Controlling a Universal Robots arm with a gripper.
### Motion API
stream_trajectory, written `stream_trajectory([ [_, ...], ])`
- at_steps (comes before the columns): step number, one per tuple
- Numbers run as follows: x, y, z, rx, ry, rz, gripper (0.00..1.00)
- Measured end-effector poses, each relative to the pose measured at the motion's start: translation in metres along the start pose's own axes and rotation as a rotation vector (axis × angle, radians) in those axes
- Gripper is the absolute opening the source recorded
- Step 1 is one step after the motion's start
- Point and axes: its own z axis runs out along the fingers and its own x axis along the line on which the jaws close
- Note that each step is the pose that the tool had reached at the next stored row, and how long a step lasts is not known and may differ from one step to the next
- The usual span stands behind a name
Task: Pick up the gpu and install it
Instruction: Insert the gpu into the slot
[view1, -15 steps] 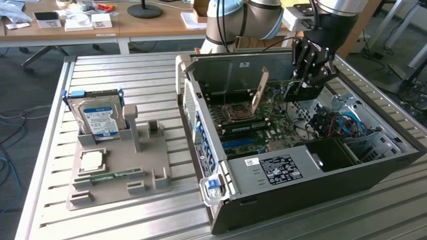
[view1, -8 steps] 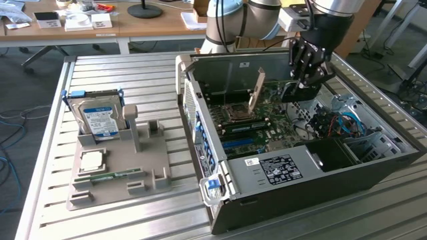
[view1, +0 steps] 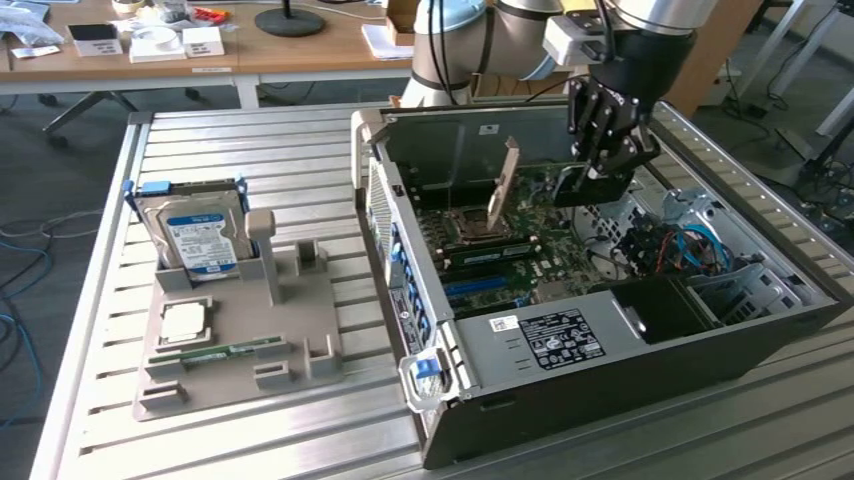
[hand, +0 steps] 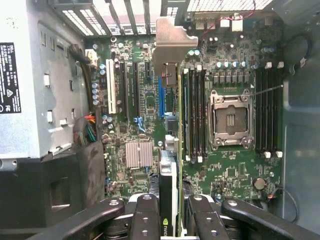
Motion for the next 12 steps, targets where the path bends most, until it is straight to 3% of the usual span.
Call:
stream_trajectory([
  [5, 0.0002, 0.0011, 0.0053, 0.0, -0.0001, 0.0, 0.27],
  [12, 0.0002, 0.0012, 0.0056, 0.0, 0.0001, 0.0, 0.27],
])
